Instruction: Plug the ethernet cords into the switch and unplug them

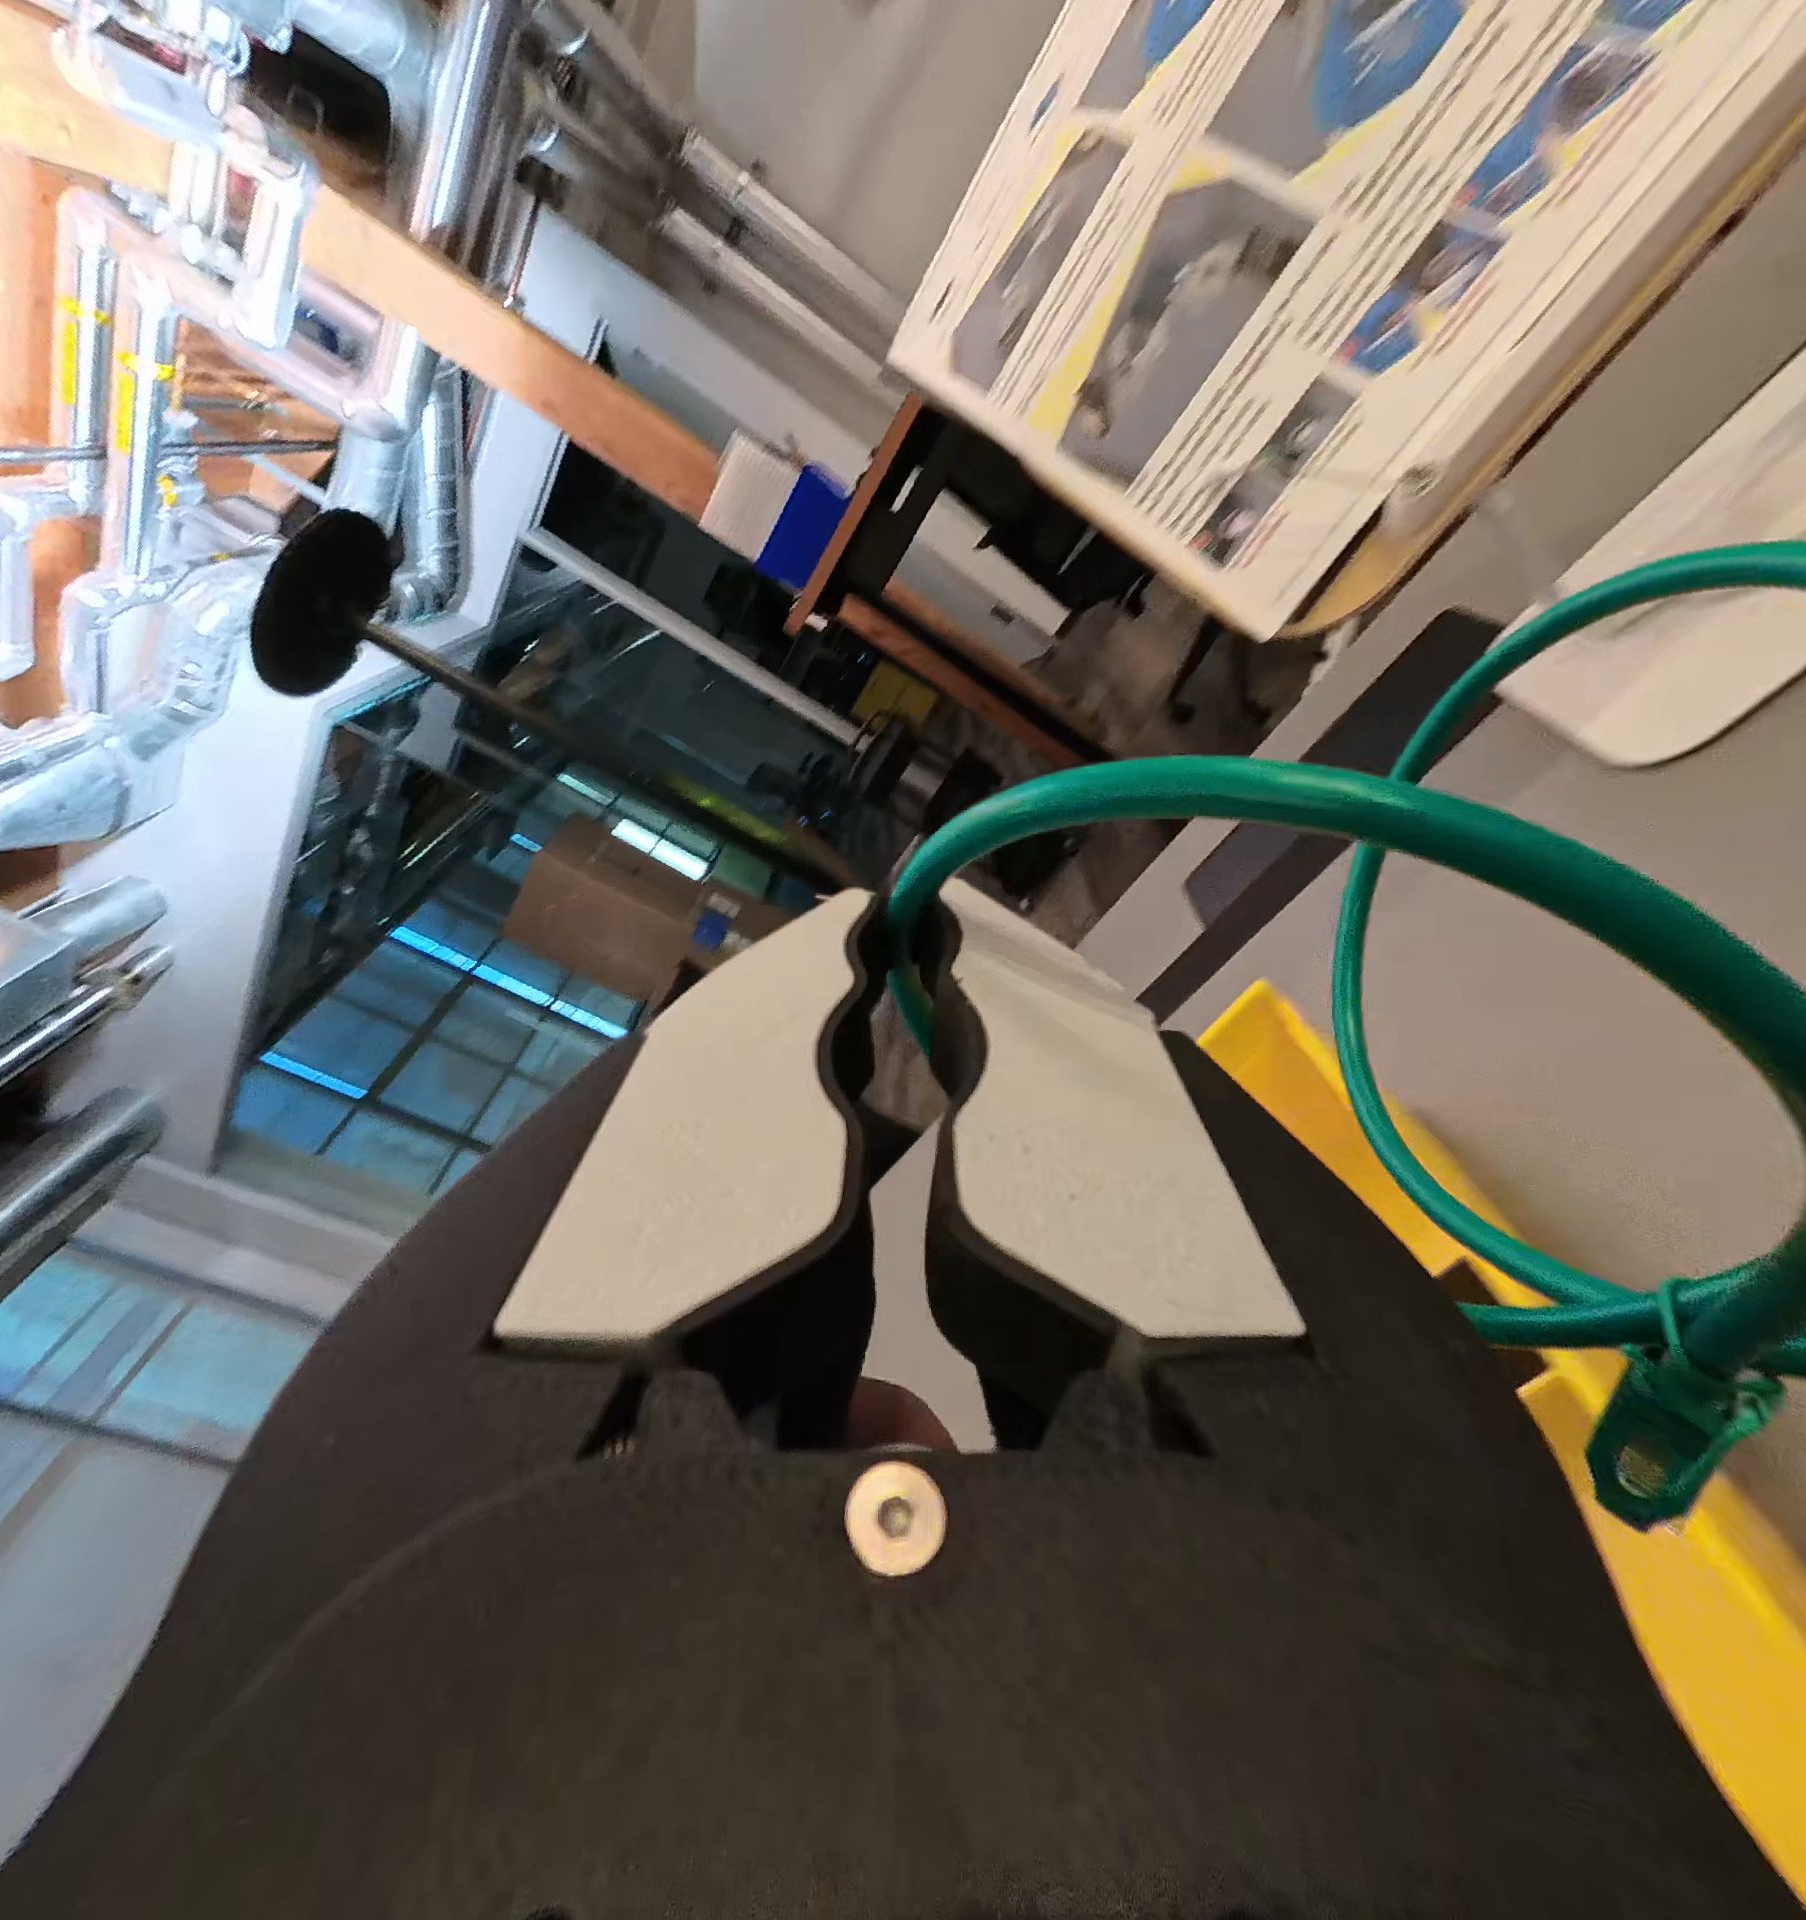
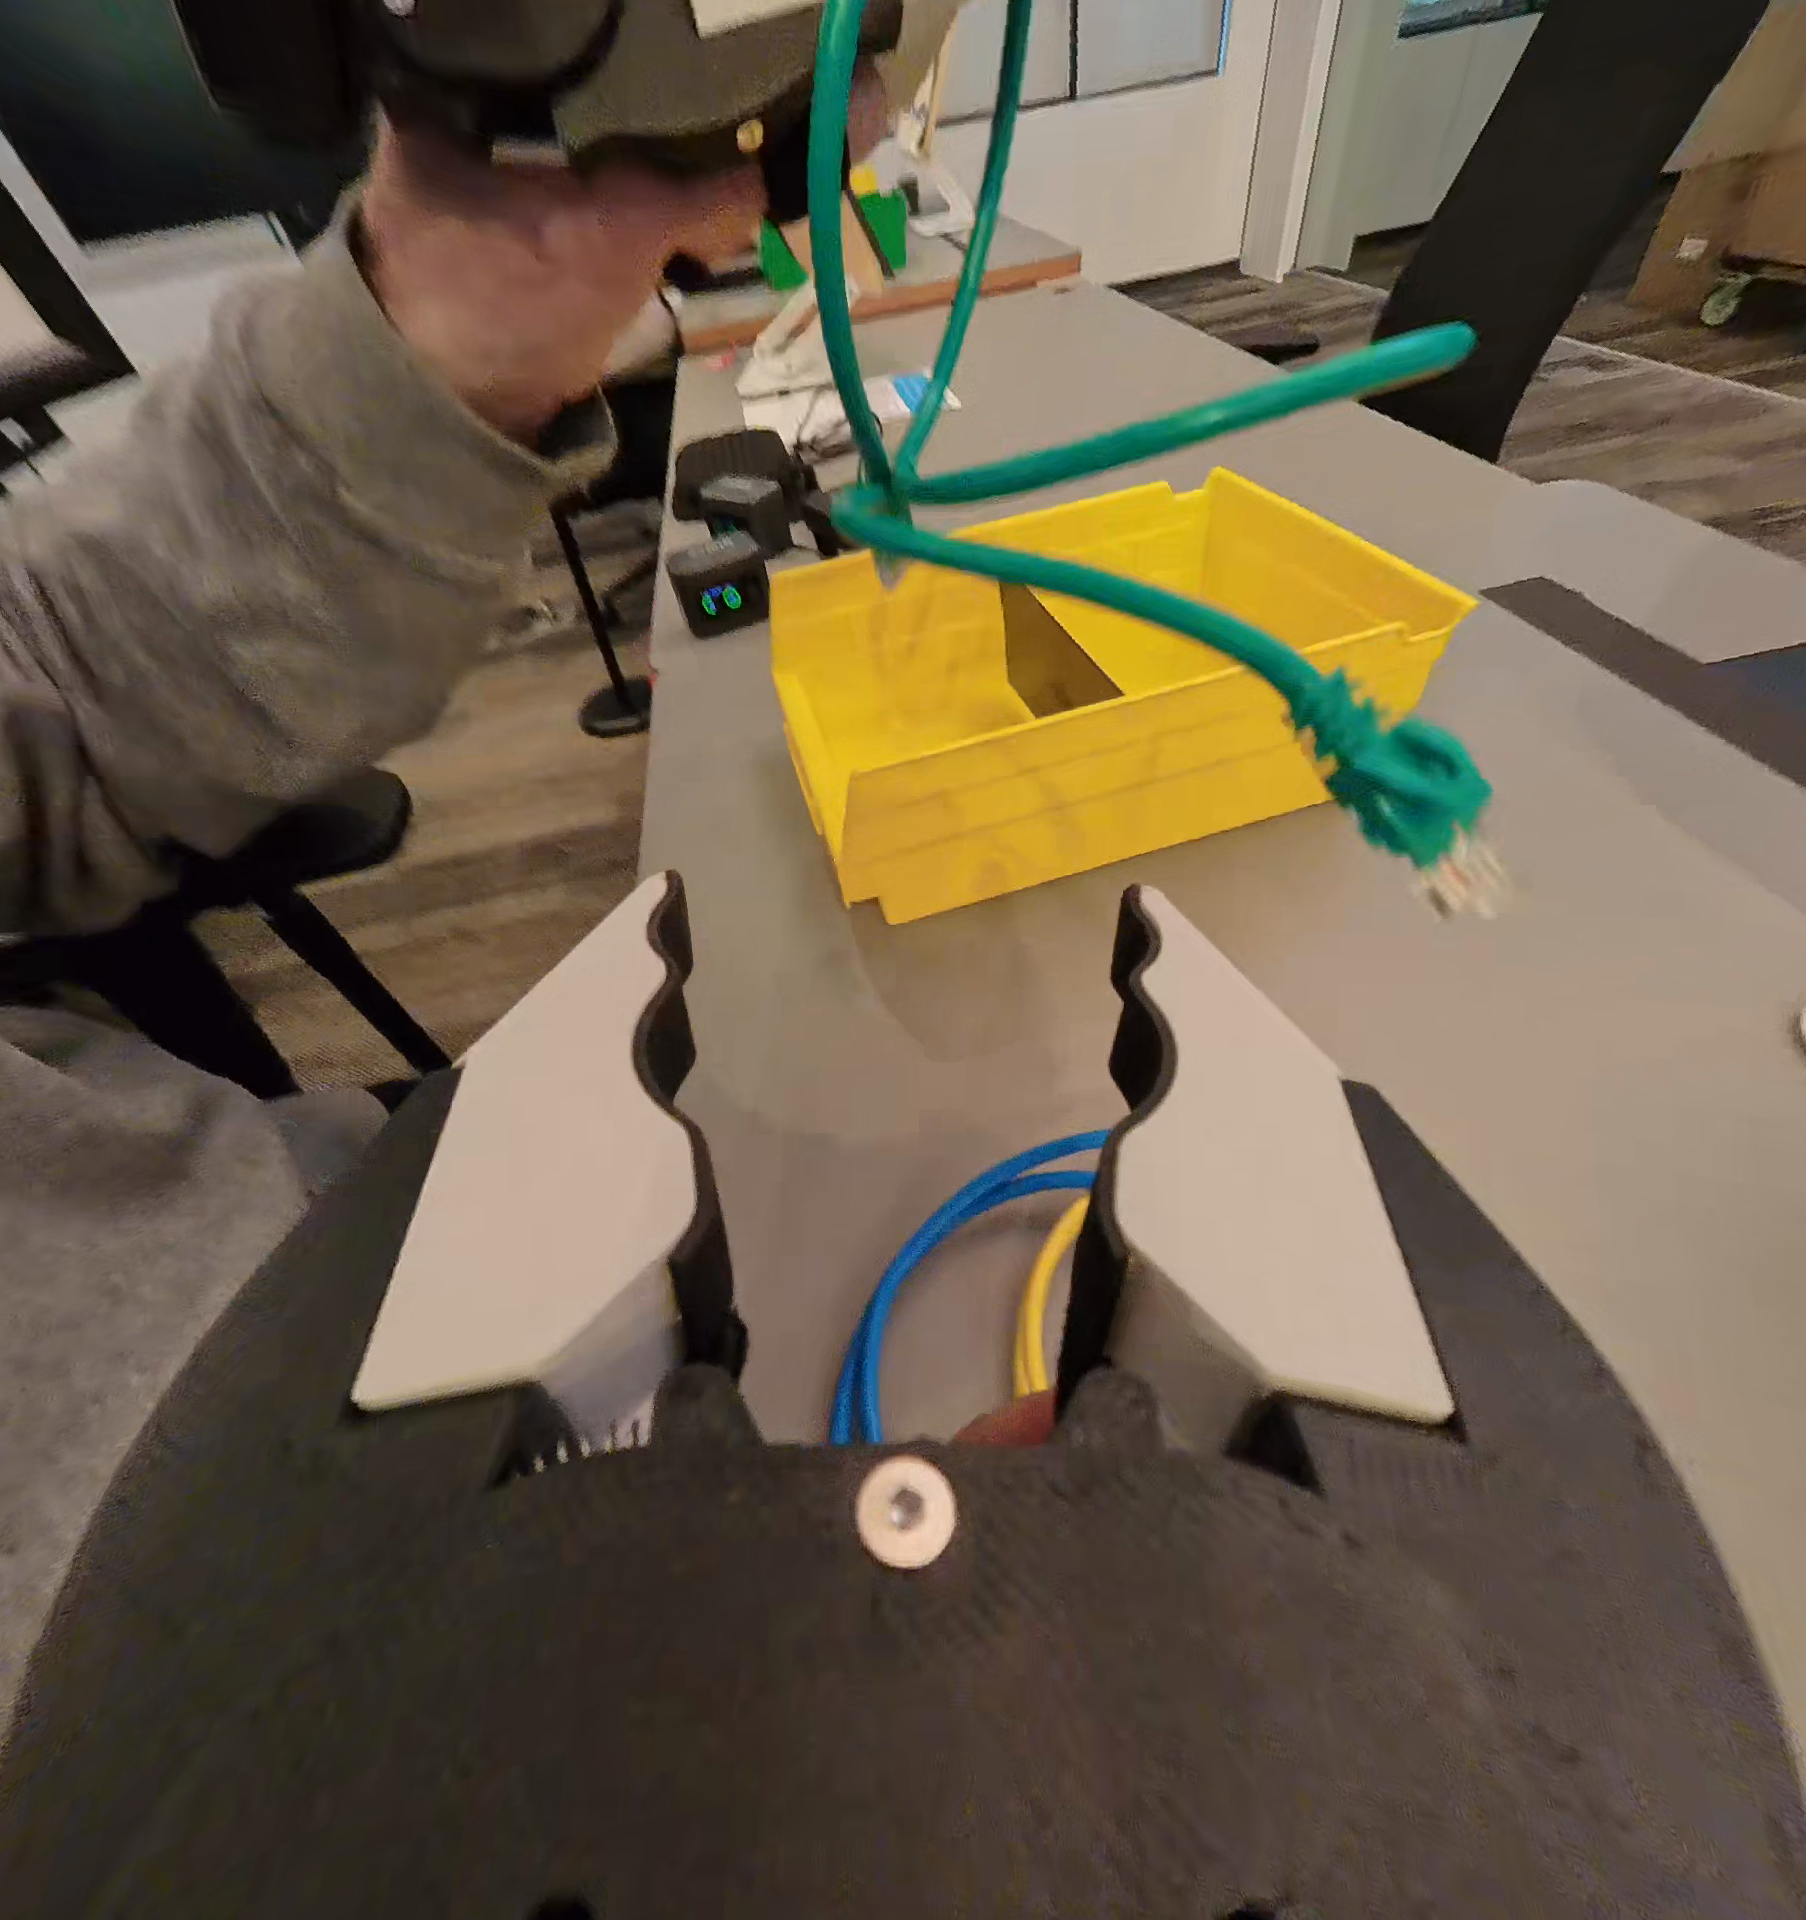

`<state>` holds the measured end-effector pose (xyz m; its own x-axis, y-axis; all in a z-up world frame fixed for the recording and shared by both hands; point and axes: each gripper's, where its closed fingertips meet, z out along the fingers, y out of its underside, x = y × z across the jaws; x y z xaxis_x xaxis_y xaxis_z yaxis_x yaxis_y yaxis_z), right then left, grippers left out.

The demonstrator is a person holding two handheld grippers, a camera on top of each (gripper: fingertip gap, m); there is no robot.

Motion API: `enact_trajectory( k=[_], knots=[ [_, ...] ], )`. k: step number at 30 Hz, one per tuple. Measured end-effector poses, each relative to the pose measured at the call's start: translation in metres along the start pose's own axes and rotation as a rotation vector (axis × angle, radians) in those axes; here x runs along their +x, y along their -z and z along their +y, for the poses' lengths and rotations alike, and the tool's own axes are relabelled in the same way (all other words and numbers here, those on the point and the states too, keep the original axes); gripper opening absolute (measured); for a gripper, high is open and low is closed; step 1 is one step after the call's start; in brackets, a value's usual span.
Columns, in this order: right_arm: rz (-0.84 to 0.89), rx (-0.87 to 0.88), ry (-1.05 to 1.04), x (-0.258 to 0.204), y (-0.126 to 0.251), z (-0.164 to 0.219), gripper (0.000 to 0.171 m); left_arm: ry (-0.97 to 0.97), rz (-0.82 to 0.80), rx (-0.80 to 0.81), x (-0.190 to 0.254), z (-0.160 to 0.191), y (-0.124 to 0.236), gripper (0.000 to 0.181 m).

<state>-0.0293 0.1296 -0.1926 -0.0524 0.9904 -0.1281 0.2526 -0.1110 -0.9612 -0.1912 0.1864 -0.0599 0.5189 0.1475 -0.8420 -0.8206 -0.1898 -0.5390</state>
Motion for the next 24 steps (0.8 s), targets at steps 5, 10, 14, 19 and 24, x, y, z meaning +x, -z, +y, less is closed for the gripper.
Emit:
enact_trajectory(
  k=[5, 10, 14, 19, 24],
  knots=[
    [-0.087, 0.207, -0.223, 0.009, 0.014, -0.014, 0.07, 0.048, 0.098, 0.07, 0.048, -0.029, -0.008, 0.005],
    [-0.103, 0.386, -0.297, 0.026, 0.038, -0.026, 0.009, 0.071, 0.177, 0.106, 0.094, -0.046, -0.012, 0.005],
    [-0.045, 0.403, -0.252, 0.034, 0.048, -0.026, 0.002, 0.082, 0.23, 0.102, 0.12, -0.044, -0.017, 0.005],
    [-0.016, 0.403, -0.228, 0.039, 0.052, -0.022, 0.002, 0.121, 0.282, 0.092, 0.136, -0.039, -0.02, 0.005],
    [0.01, 0.399, -0.202, 0.044, 0.055, -0.021, 0.002, 0.127, 0.32, 0.087, 0.145, -0.035, -0.021, 0.005]
  ],
)
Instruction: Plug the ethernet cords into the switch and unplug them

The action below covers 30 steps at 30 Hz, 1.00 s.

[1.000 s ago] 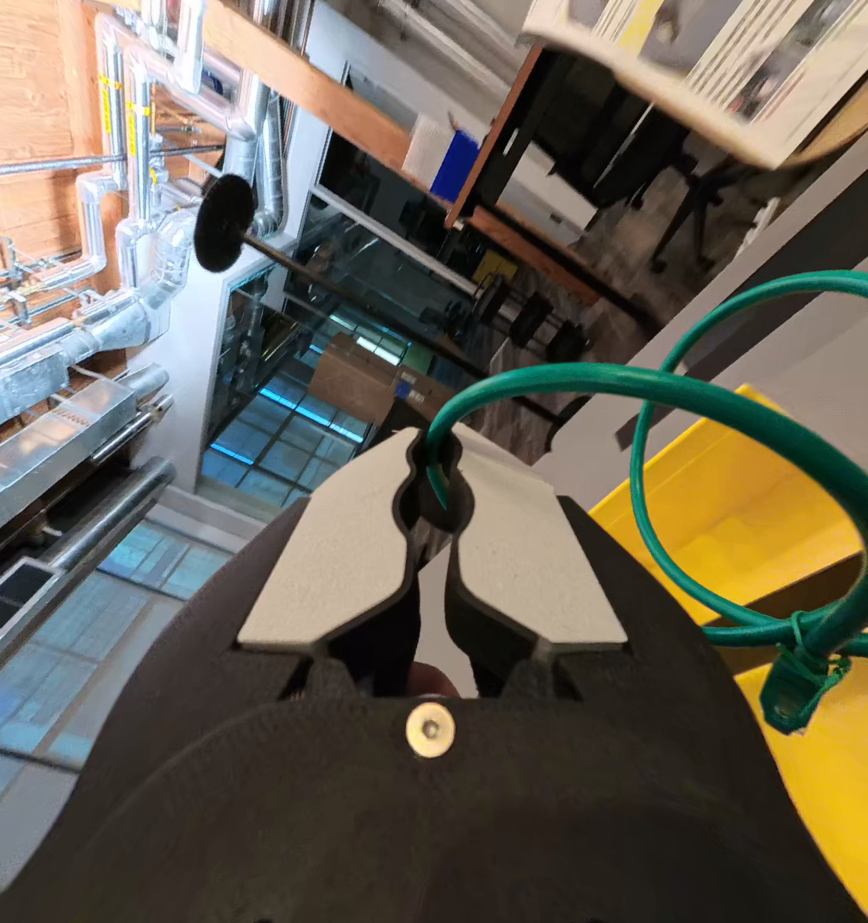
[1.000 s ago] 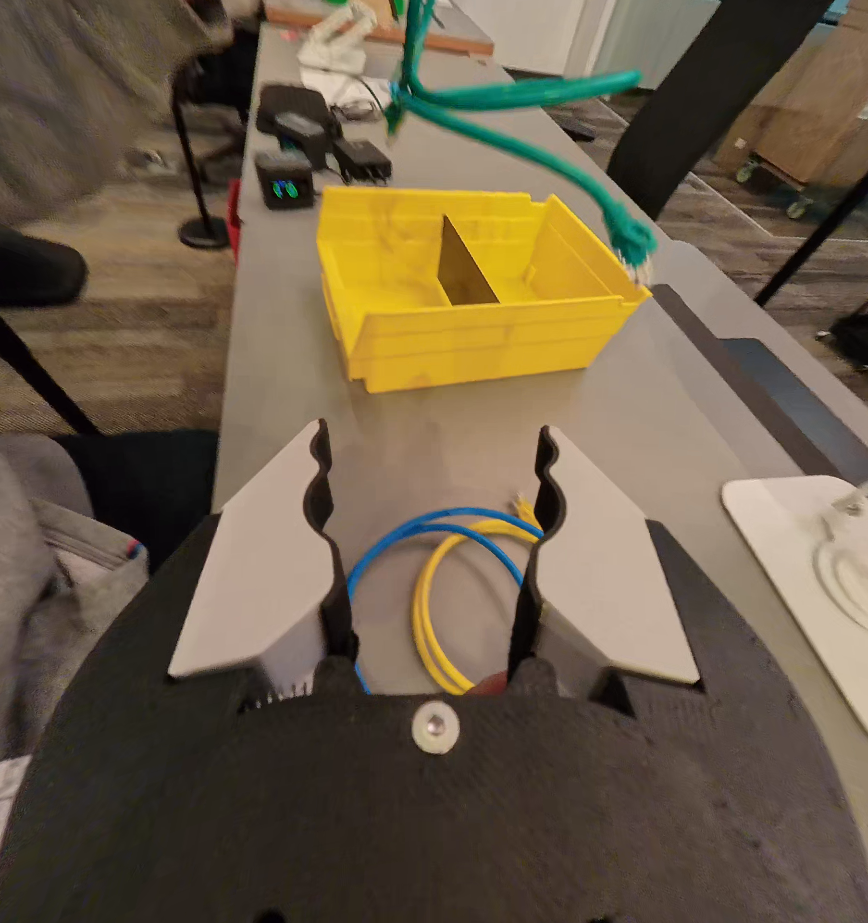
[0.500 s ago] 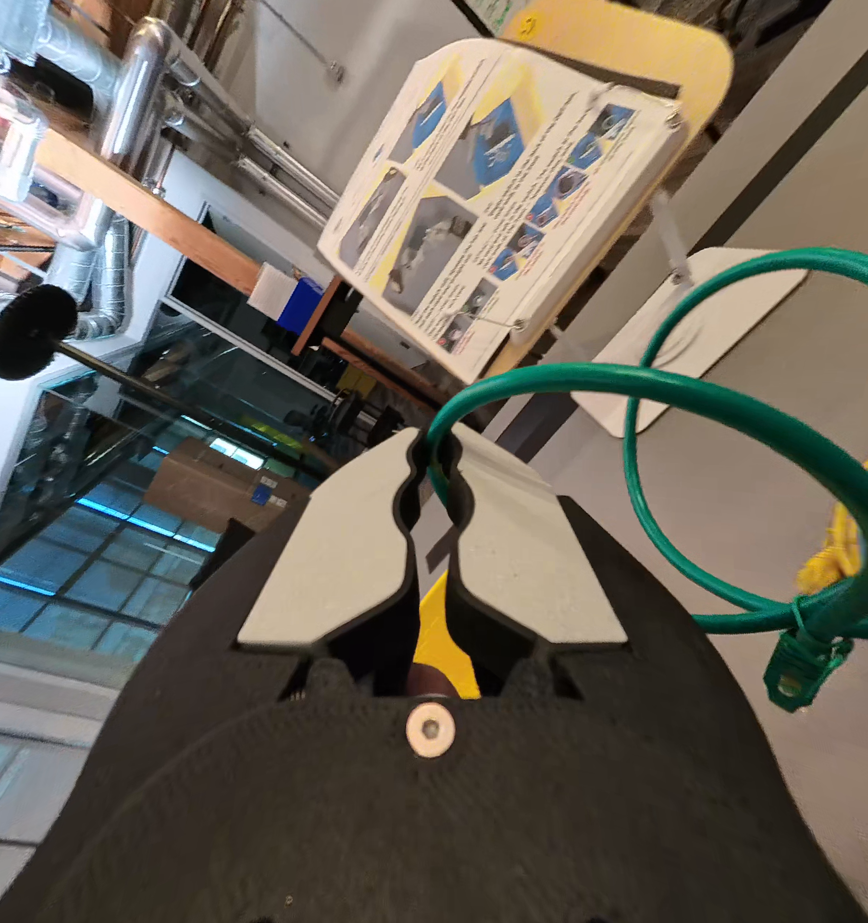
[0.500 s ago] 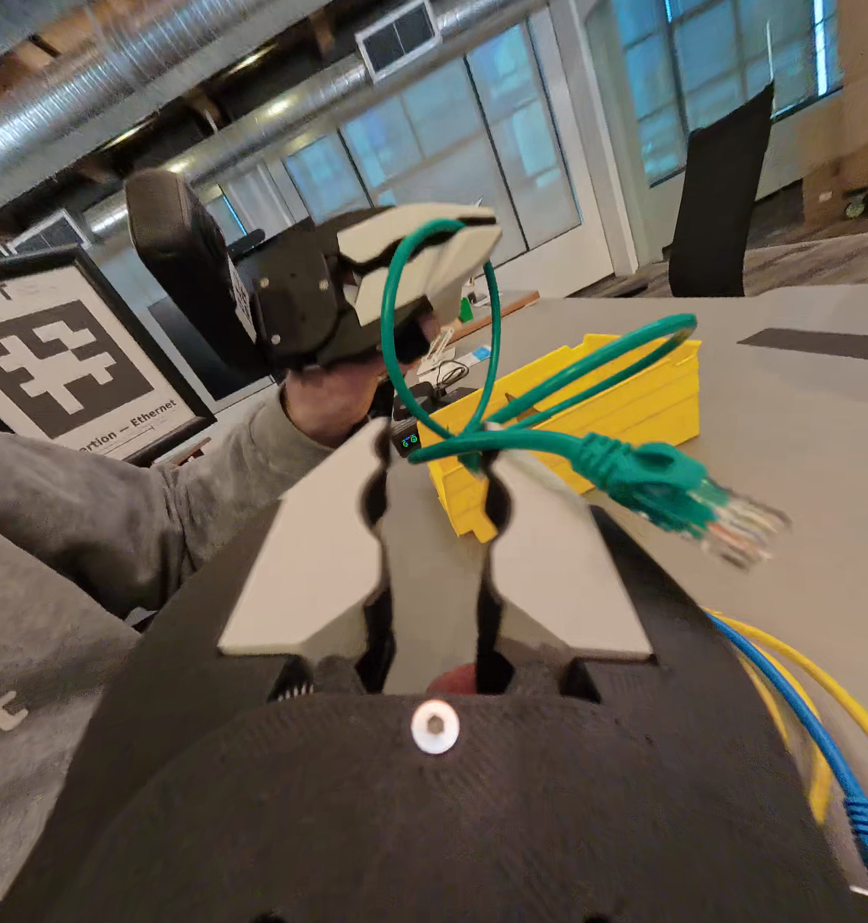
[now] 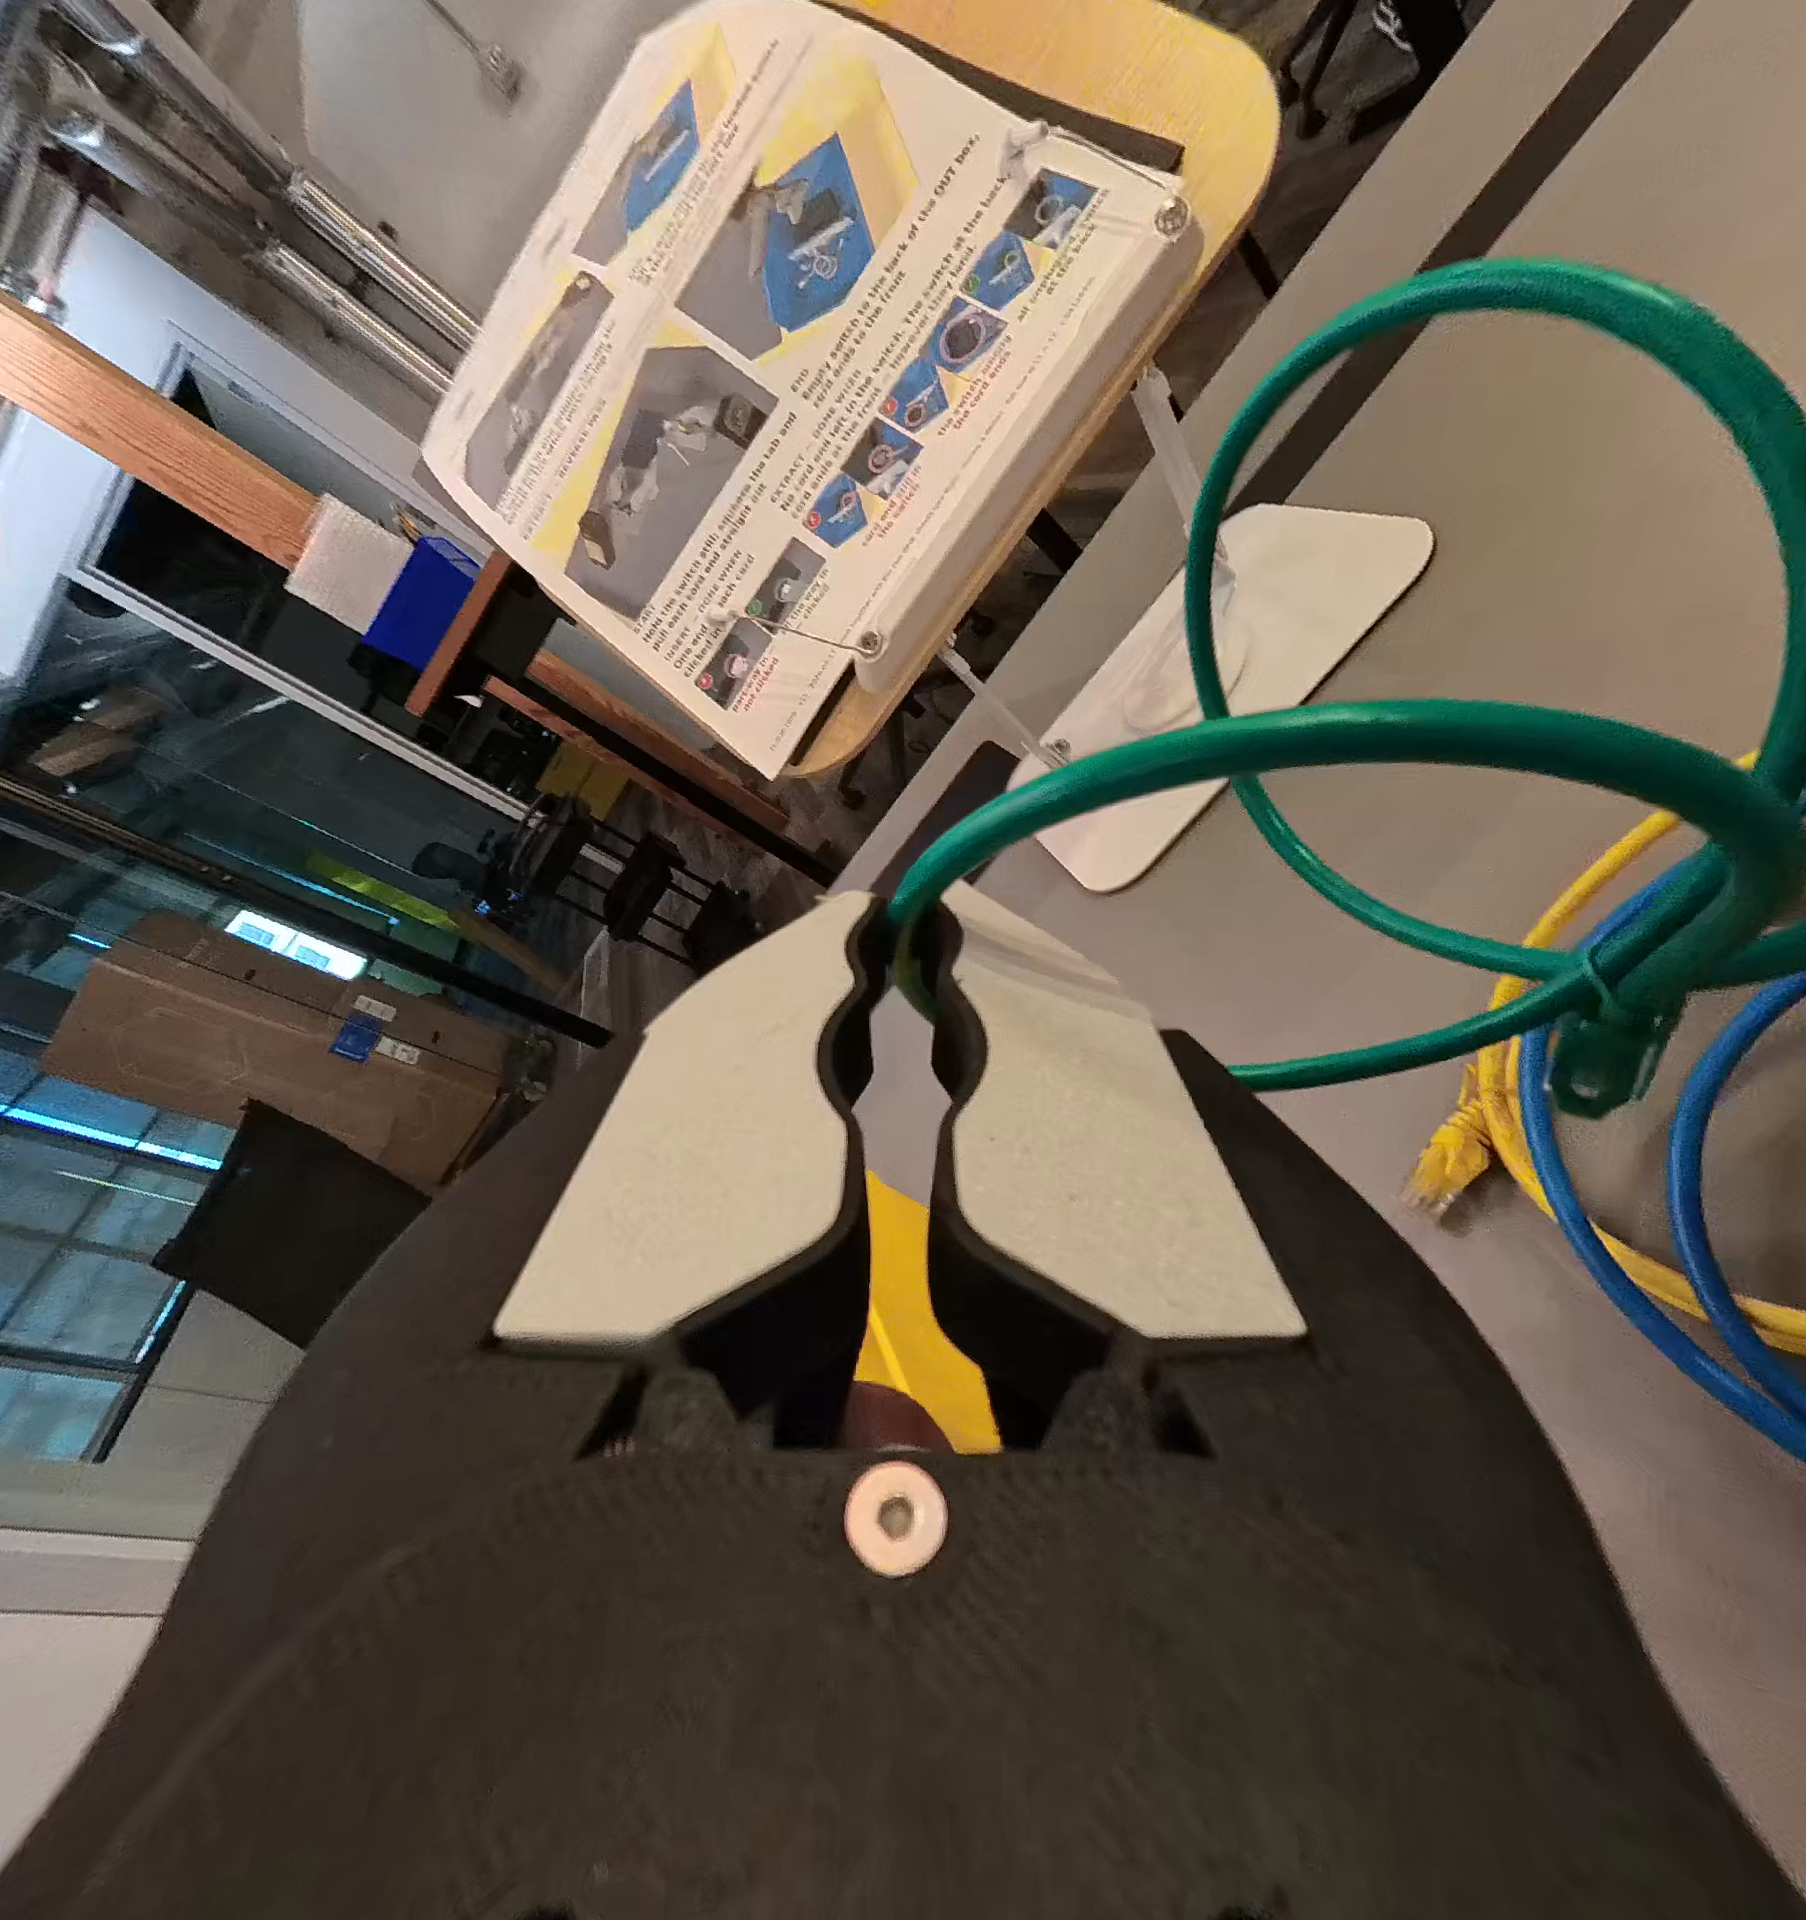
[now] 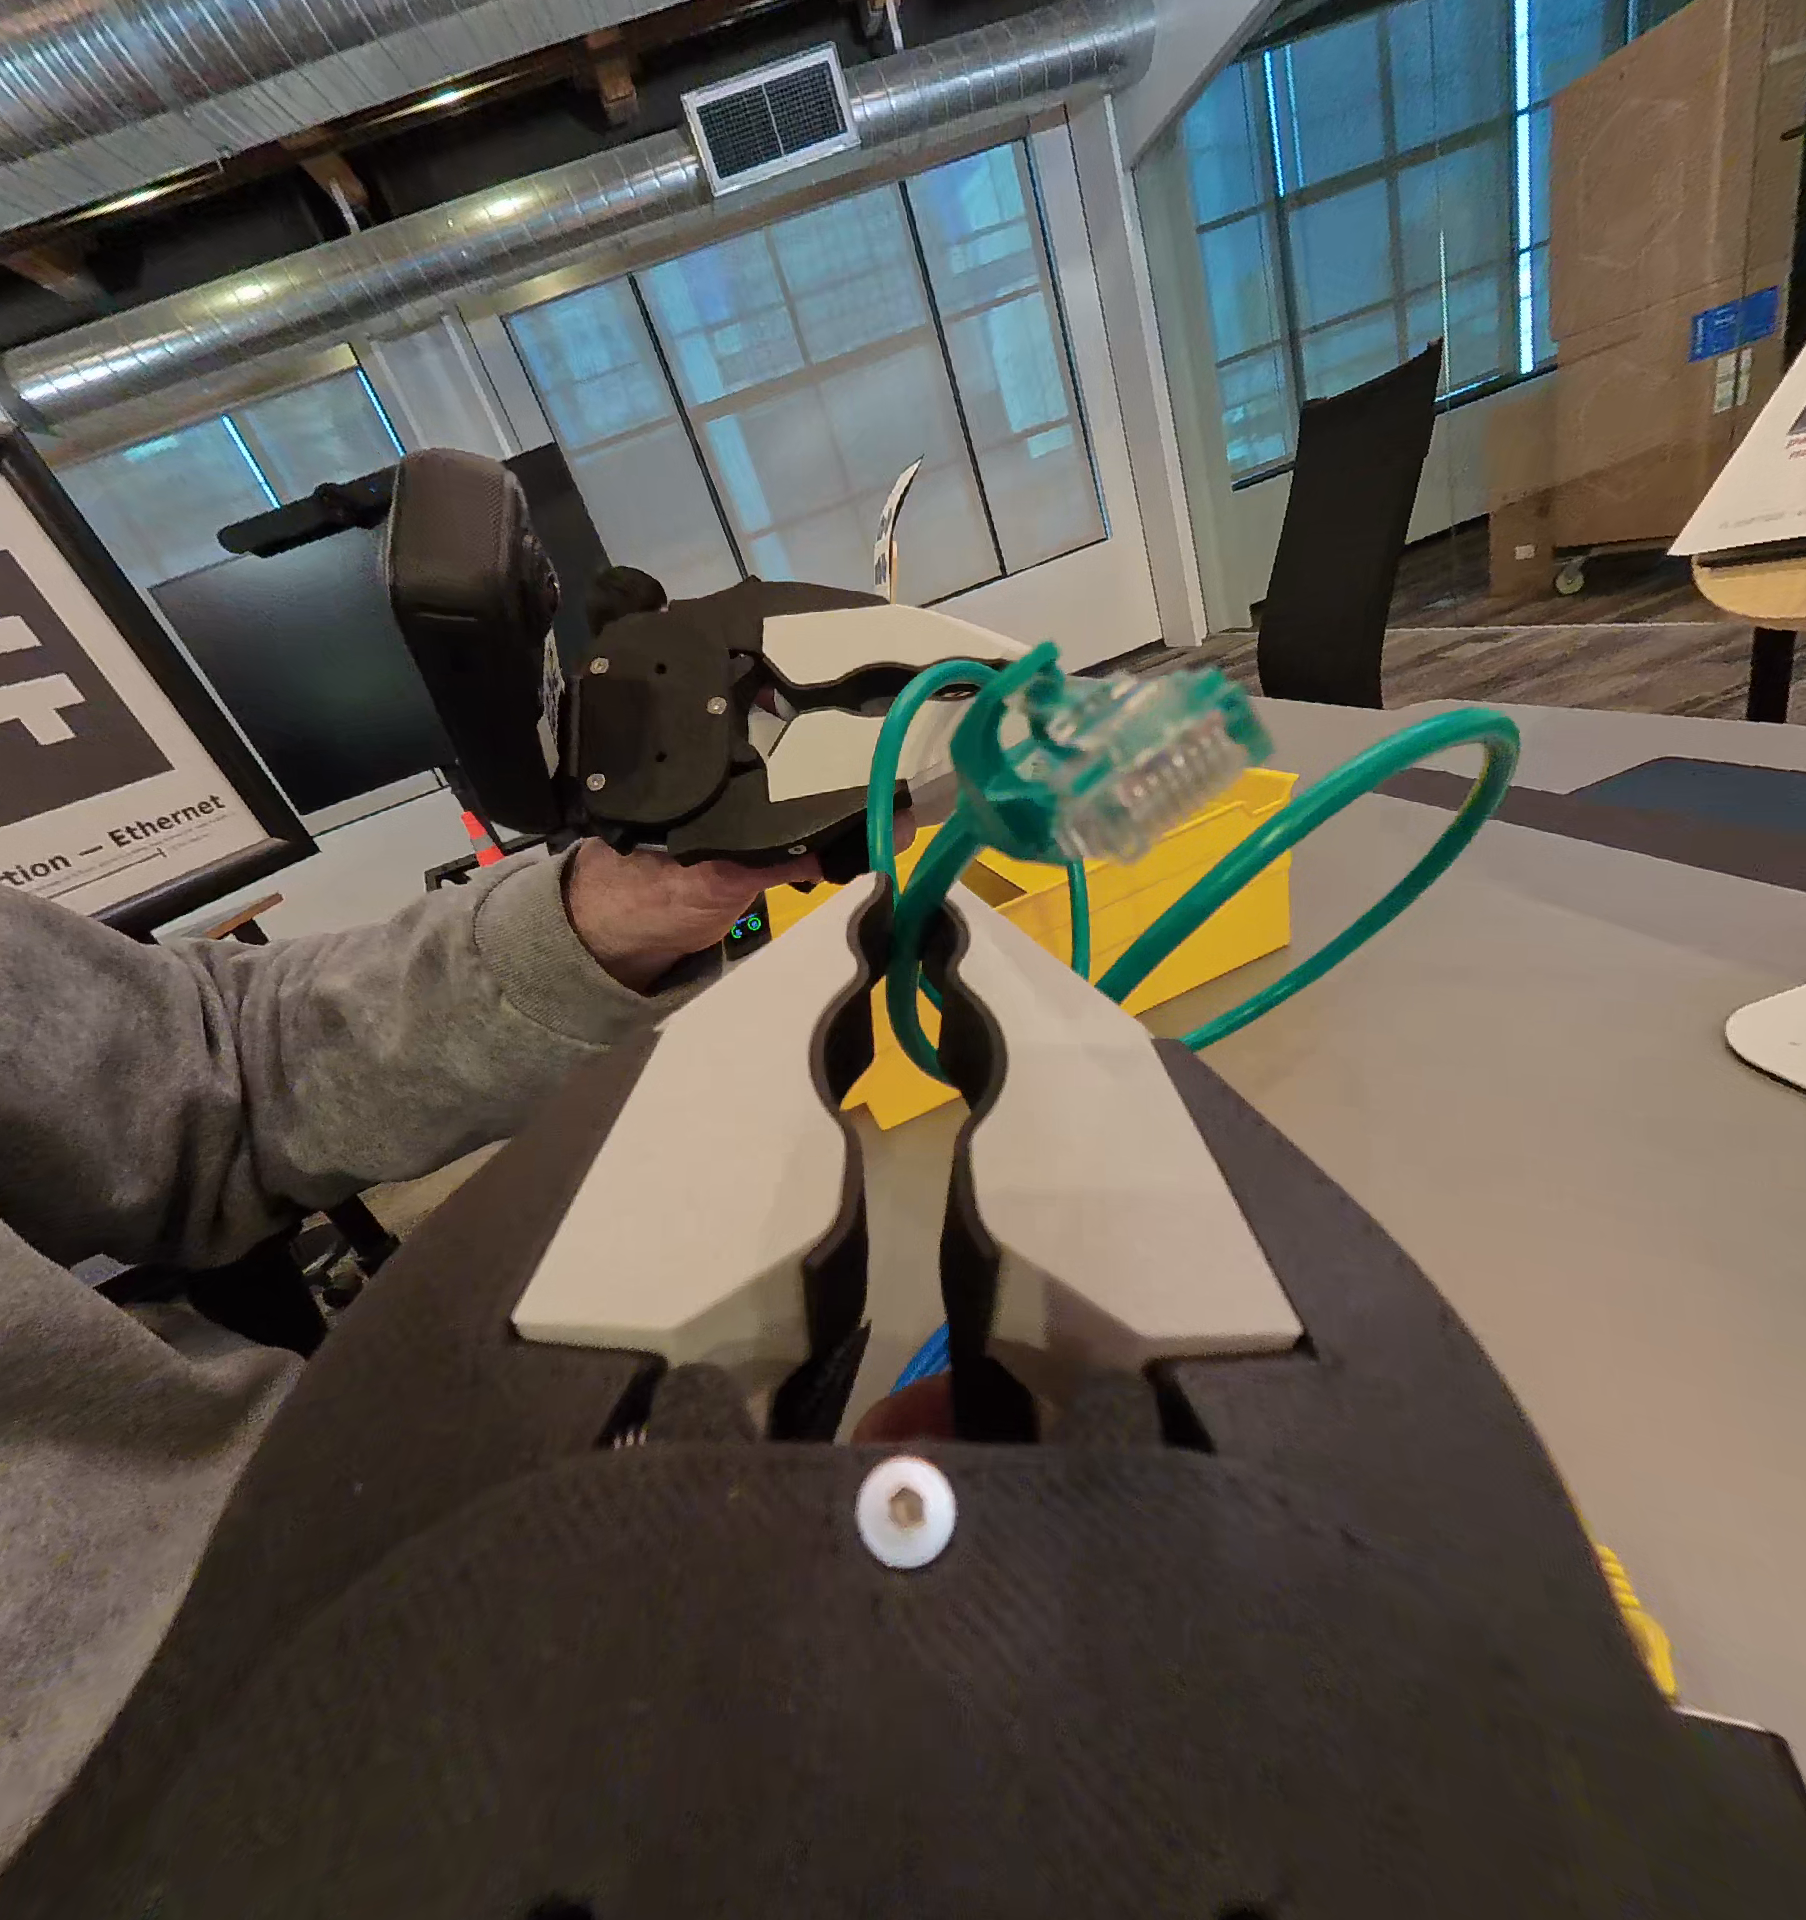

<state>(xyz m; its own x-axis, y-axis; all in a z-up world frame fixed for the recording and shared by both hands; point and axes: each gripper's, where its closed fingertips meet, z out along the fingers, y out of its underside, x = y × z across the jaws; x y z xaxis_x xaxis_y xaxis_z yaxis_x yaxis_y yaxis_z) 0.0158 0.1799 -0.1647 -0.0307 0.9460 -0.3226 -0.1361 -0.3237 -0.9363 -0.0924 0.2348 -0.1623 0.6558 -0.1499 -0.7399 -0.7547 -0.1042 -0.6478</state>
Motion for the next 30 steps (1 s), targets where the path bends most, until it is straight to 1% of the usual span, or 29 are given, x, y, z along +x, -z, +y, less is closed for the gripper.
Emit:
enact_trajectory(
  k=[3, 5, 6, 7, 9, 11, 13, 15, 18, 21, 26, 30],
  knots=[
    [0.012, -0.006, 0.001, 0.004, 0.002, 0.002, 0.001, 0.008, 0.1, -0.038, 0.013, 0.011, -0.005, 0.008],
    [0.026, -0.011, -0.001, 0.007, 0.003, 0.003, 0.001, 0.019, 0.292, -0.034, 0.038, 0.015, -0.002, 0.033],
    [0.034, -0.014, -0.001, 0.01, 0.003, 0.004, 0.001, 0.039, 0.385, -0.065, 0.048, 0.021, 0.0, 0.042],
    [0.037, -0.016, -0.003, 0.011, 0.004, 0.005, 0.002, 0.068, 0.433, -0.078, 0.05, 0.025, 0.003, 0.048],
    [0.045, -0.015, -0.014, 0.016, 0.006, 0.007, 0.0, 0.174, 0.489, -0.025, 0.042, 0.02, 0.009, 0.051],
    [0.05, -0.019, -0.026, 0.02, 0.007, 0.01, 0.0, 0.291, 0.548, 0.02, 0.032, 0.011, 0.016, 0.059],
    [0.053, -0.026, -0.037, 0.023, 0.006, 0.014, 0.0, 0.341, 0.567, 0.127, 0.022, -0.012, 0.027, 0.059],
    [0.048, -0.039, -0.049, 0.024, 0.003, 0.019, 0.0, 0.347, 0.582, 0.188, 0.025, -0.033, 0.035, 0.058],
    [0.035, -0.069, -0.043, 0.019, -0.004, 0.029, 0.001, 0.306, 0.617, 0.227, 0.047, -0.056, 0.039, 0.058],
    [0.021, -0.12, -0.018, 0.012, -0.012, 0.042, 0.001, 0.322, 0.678, 0.293, 0.07, -0.078, 0.044, 0.047],
    [0.013, -0.181, 0.029, 0.006, -0.018, 0.054, 0.001, 0.324, 0.77, 0.29, 0.099, -0.085, 0.046, 0.041],
    [0.0, -0.226, 0.066, 0.0, -0.021, 0.062, 0.001, 0.333, 0.8, 0.287, 0.107, -0.085, 0.047, 0.028]
  ],
)
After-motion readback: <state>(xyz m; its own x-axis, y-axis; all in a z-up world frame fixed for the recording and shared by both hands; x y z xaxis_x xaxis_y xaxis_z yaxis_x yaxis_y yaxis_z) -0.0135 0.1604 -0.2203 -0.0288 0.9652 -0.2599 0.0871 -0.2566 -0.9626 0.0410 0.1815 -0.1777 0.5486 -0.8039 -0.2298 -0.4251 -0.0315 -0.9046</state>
